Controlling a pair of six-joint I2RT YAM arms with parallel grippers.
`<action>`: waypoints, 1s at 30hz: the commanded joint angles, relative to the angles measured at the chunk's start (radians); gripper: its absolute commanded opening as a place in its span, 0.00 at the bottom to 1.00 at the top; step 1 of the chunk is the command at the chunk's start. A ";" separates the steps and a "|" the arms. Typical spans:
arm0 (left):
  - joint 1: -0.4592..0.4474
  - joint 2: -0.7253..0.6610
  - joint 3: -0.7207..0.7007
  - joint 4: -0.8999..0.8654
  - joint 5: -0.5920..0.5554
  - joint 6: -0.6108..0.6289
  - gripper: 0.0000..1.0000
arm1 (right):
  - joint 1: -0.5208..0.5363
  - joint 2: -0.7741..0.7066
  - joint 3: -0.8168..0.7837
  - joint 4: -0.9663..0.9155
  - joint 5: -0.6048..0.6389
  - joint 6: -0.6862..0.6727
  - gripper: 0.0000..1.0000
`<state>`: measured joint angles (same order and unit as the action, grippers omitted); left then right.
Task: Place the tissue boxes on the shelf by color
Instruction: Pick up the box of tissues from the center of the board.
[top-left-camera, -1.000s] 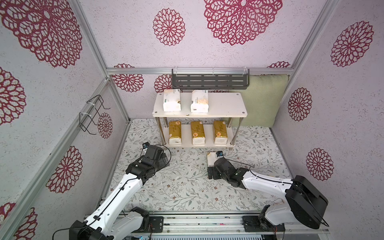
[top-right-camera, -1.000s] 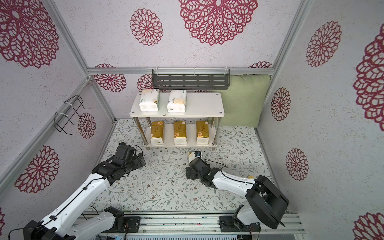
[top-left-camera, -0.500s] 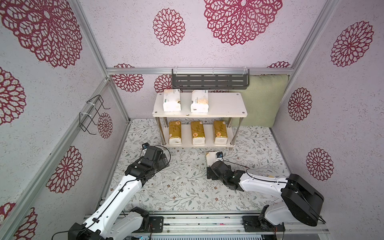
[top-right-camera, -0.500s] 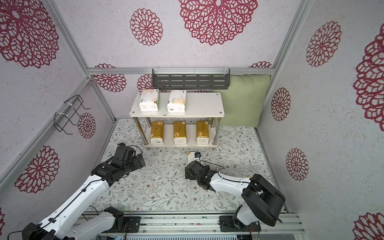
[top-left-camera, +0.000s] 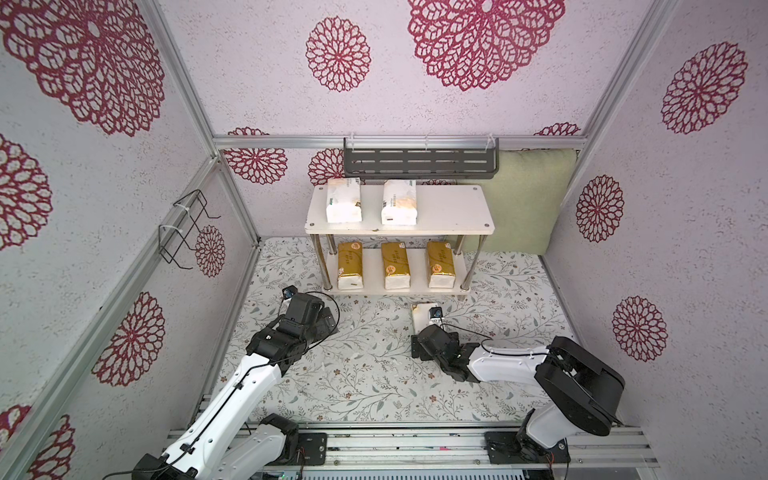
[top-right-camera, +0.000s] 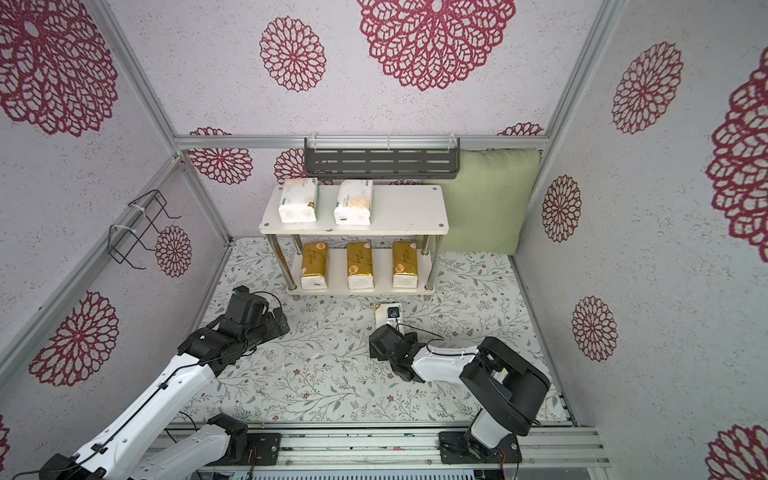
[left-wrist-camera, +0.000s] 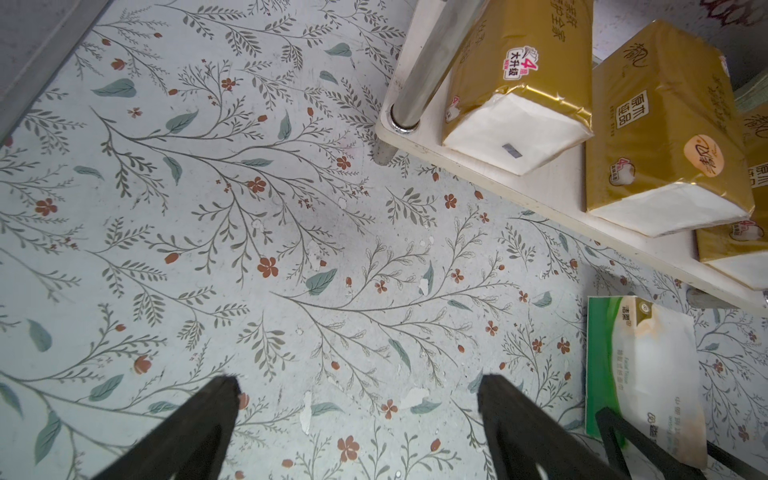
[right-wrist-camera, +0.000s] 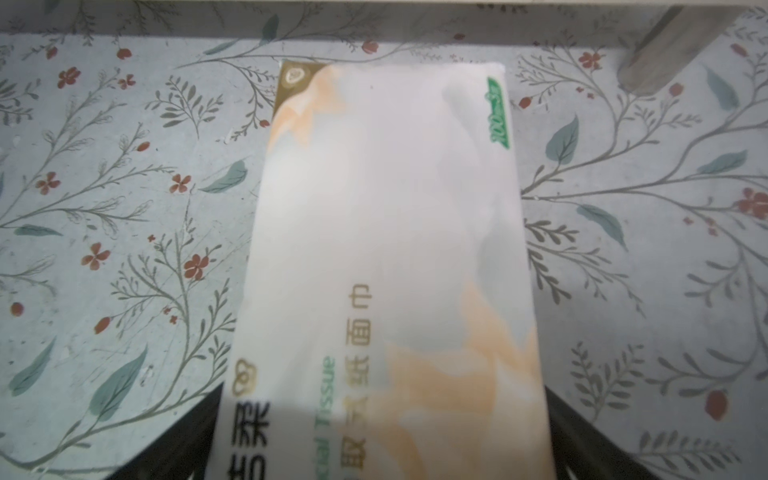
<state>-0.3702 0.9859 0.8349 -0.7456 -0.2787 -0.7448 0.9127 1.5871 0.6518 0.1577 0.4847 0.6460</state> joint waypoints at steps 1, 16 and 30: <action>0.011 -0.012 -0.017 0.004 -0.001 0.010 0.97 | 0.003 0.021 0.002 0.055 0.056 -0.018 0.99; 0.010 0.021 -0.004 0.025 0.012 0.018 0.97 | 0.008 -0.096 -0.004 -0.068 0.010 -0.074 0.86; 0.010 0.067 0.042 0.038 0.027 0.029 0.97 | 0.003 -0.507 0.047 -0.478 -0.136 -0.190 0.77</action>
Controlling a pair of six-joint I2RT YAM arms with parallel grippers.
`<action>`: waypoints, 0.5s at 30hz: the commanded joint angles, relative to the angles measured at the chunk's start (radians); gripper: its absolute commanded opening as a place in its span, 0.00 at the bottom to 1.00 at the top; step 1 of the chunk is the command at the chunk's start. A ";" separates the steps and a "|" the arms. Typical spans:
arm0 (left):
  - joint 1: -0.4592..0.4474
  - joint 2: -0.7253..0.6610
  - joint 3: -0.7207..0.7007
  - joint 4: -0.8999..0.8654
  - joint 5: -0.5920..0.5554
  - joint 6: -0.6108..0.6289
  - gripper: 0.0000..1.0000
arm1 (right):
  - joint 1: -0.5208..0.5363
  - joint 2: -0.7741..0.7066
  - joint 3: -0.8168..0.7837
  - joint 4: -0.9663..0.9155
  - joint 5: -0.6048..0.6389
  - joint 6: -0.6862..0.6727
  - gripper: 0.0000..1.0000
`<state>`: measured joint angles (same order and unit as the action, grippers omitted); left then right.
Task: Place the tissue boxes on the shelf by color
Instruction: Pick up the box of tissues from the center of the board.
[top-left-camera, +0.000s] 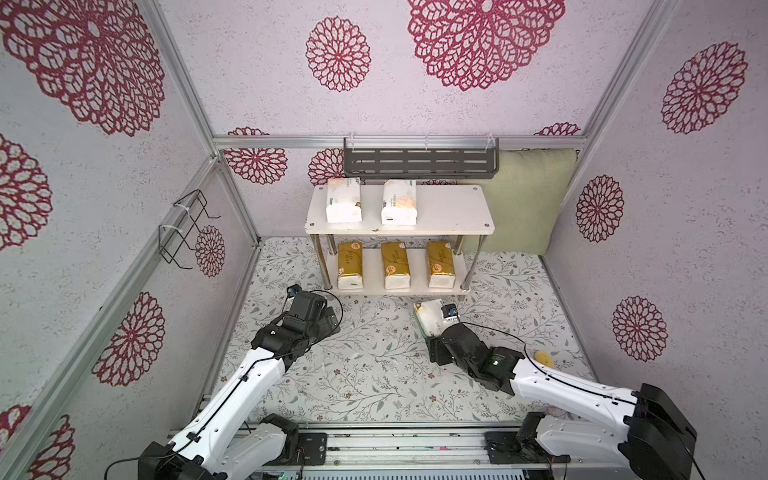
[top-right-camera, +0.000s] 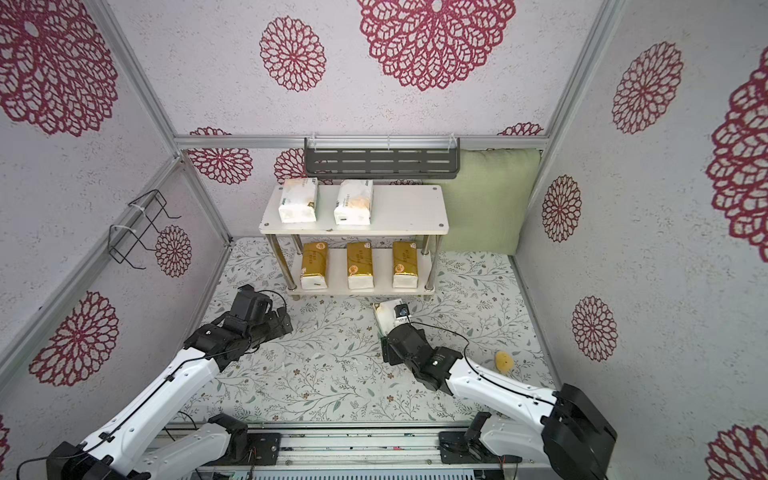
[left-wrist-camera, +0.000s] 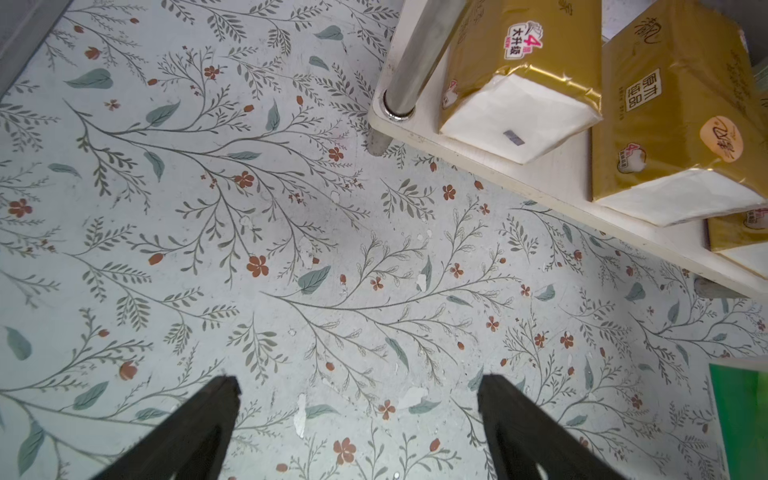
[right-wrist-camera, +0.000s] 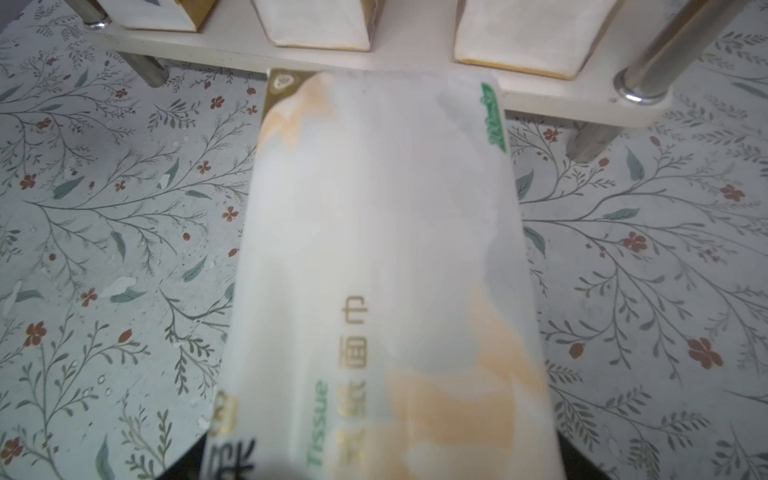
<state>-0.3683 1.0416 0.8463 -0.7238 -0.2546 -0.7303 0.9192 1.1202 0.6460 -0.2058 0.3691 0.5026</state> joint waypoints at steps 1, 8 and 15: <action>0.009 0.012 0.035 0.015 0.002 0.015 0.97 | -0.003 -0.055 0.073 -0.148 -0.022 -0.051 0.77; 0.009 0.017 0.046 0.010 -0.003 0.018 0.97 | -0.009 -0.176 0.210 -0.325 0.008 -0.085 0.76; 0.009 0.027 0.063 0.003 -0.005 0.023 0.97 | -0.020 -0.176 0.425 -0.459 0.113 -0.140 0.76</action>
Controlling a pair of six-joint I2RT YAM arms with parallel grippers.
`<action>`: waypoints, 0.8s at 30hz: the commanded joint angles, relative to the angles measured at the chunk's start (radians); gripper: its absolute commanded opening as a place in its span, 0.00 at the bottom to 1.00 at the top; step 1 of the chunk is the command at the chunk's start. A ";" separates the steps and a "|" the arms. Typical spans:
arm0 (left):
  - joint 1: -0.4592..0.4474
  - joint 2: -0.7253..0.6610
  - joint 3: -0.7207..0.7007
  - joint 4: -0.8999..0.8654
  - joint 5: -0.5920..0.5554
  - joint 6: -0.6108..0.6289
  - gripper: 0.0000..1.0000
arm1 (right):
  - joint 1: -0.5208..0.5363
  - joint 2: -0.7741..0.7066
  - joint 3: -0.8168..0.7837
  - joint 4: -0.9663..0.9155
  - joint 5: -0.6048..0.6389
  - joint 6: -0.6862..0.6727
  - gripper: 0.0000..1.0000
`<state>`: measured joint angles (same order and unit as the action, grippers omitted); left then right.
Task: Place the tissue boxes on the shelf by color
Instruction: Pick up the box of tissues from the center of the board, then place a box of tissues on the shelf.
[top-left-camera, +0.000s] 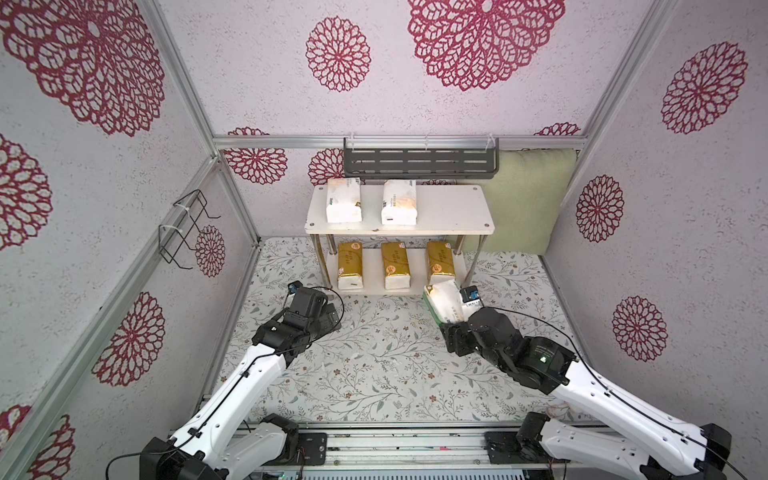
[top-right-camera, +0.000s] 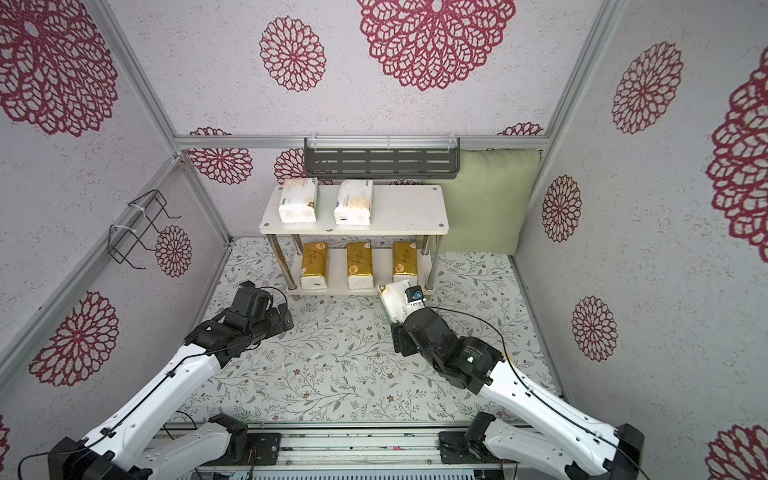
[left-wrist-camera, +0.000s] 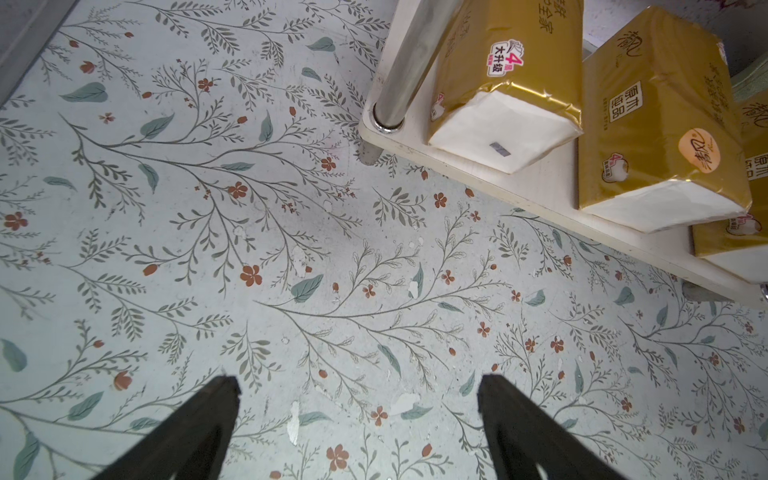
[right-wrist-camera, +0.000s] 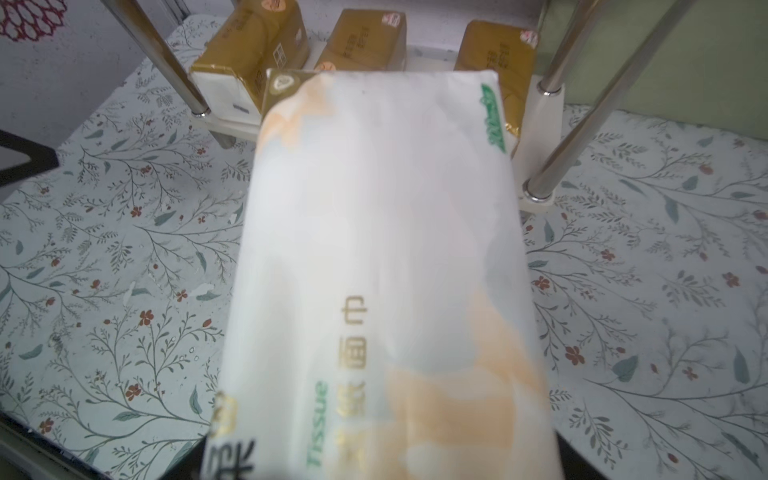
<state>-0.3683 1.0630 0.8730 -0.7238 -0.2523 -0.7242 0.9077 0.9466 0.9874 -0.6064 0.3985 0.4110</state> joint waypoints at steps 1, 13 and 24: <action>0.009 0.006 0.037 0.003 -0.005 0.016 0.97 | -0.012 0.006 0.121 -0.069 0.100 -0.063 0.76; 0.009 -0.003 0.035 -0.005 -0.001 0.013 0.97 | -0.100 0.142 0.425 0.068 0.160 -0.270 0.75; 0.007 -0.017 0.024 0.004 0.017 0.004 0.97 | -0.315 0.402 0.677 0.205 0.037 -0.350 0.75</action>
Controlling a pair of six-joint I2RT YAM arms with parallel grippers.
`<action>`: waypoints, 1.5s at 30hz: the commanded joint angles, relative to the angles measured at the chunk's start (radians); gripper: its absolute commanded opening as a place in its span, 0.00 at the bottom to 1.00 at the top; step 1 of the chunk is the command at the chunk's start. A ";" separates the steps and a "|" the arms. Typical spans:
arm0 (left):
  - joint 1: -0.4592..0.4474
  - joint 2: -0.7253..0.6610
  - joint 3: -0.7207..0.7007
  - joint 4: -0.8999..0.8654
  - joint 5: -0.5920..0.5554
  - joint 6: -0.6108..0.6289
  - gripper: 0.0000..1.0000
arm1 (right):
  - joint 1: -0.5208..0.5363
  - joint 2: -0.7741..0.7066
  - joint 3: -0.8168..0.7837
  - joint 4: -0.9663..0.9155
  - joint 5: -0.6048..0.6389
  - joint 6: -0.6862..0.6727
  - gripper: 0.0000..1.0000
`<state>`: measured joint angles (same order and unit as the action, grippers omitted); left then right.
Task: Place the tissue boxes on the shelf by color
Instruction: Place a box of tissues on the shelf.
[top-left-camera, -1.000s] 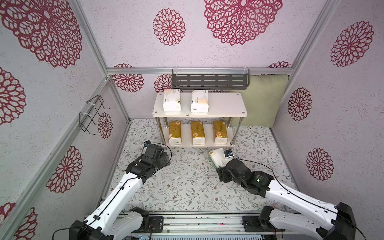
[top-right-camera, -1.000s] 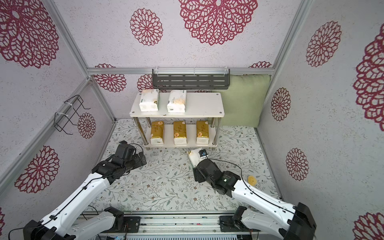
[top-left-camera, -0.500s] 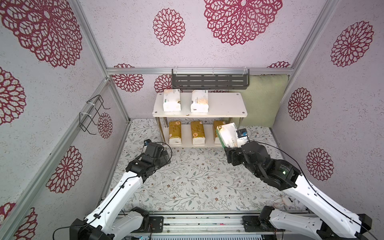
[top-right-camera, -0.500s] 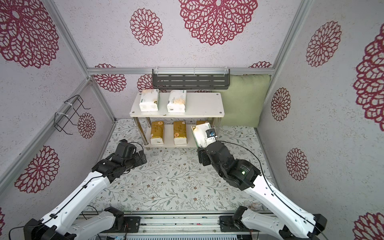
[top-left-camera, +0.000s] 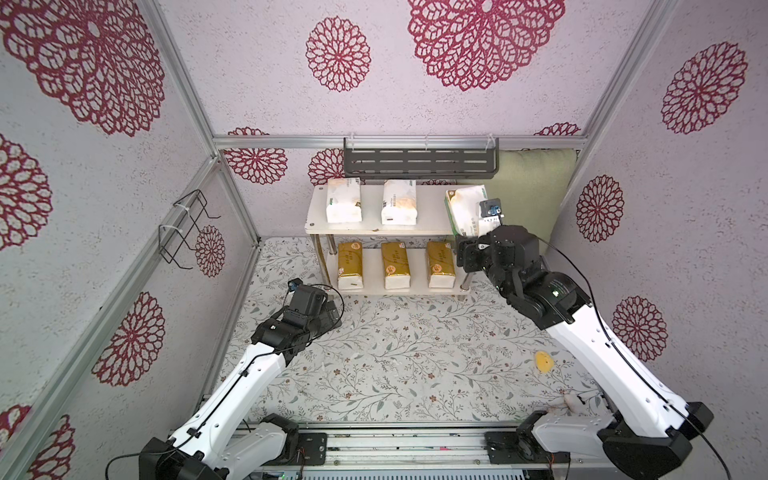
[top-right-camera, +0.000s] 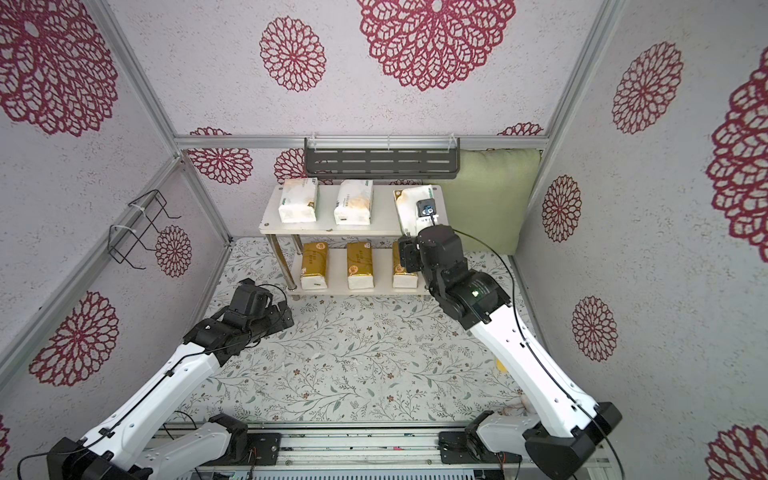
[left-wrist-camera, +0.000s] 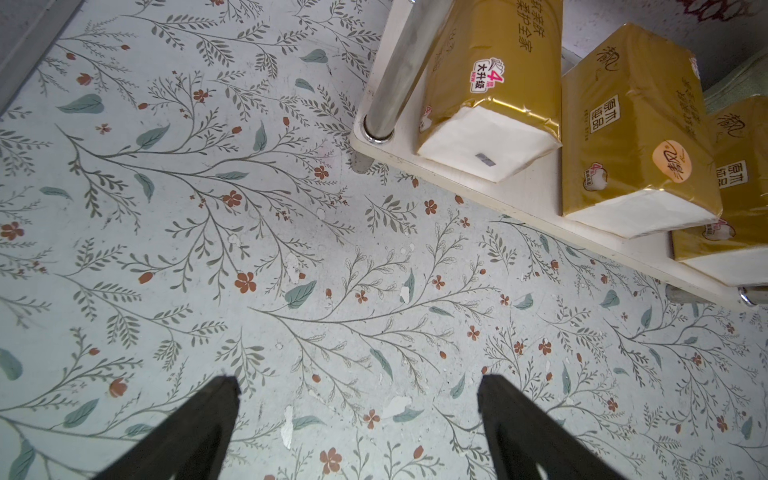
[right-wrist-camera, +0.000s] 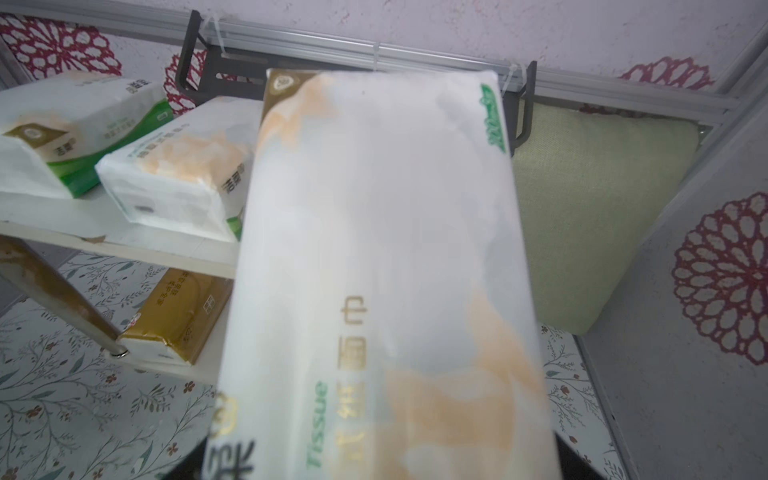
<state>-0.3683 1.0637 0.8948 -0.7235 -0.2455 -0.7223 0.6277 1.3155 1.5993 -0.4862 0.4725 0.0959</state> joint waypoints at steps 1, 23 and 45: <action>0.008 -0.018 0.001 0.004 0.015 -0.001 0.97 | -0.048 0.059 0.087 0.086 -0.051 -0.030 0.75; 0.004 -0.037 -0.028 -0.006 0.021 -0.011 0.97 | -0.127 0.405 0.470 -0.071 -0.100 0.072 0.76; 0.004 -0.030 -0.023 -0.003 0.020 -0.009 0.97 | -0.126 0.401 0.429 -0.059 -0.074 0.110 0.91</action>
<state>-0.3683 1.0401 0.8776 -0.7269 -0.2195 -0.7307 0.5068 1.7519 2.0323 -0.5961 0.3710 0.1860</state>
